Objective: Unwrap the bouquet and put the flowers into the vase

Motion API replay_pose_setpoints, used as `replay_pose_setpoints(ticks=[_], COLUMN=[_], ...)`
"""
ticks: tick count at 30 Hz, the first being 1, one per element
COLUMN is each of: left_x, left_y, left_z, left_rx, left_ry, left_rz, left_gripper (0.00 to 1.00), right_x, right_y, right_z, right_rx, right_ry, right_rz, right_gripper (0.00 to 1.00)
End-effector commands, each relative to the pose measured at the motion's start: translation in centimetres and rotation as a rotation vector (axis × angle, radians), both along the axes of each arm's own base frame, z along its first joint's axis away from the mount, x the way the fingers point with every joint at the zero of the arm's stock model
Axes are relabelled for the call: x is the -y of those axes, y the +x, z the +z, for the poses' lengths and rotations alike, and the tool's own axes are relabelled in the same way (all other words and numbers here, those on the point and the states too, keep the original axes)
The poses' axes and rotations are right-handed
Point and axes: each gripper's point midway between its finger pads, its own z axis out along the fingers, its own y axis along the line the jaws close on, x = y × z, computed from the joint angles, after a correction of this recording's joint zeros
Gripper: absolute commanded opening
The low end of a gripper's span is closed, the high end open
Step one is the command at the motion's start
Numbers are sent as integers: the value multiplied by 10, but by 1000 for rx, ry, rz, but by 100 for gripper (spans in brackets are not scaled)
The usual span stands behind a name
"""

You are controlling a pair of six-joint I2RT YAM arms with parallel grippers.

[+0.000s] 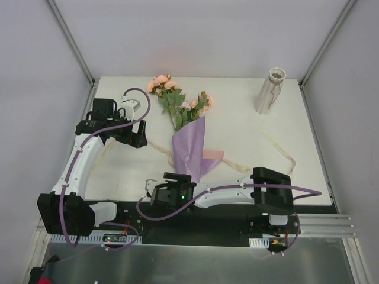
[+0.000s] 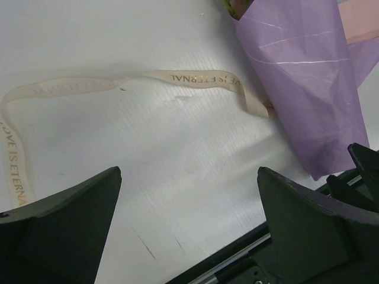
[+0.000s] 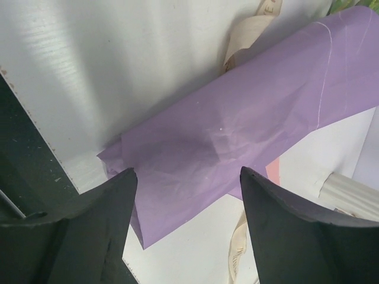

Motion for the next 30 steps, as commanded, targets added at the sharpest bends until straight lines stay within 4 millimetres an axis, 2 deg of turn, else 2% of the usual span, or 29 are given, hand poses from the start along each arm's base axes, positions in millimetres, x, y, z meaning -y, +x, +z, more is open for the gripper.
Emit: replay_pose_setpoints(ticks=[1, 15, 20, 25, 28, 30], left_x=[1, 3, 3, 4, 4, 3], left_y=[-6, -7, -9, -8, -8, -9], left_z=[9, 9, 7, 7, 10, 8], left_rx=[27, 25, 21, 13, 23, 24], left_ry=[-12, -19, -20, -27, -25, -19], left_rz=[-15, -15, -19, -11, -11, -12], left_gripper=[99, 99, 99, 99, 99, 99], right_x=[2, 10, 12, 13, 11, 10], right_y=[-6, -2, -7, 0, 6, 9], right_z=[1, -24, -17, -16, -8, 1], right_rx=[-10, 22, 37, 94, 138, 174], right_ry=[8, -52, -22, -18, 17, 32], right_rz=[11, 0, -4, -27, -42, -47], right_gripper=[75, 75, 75, 74, 68, 61])
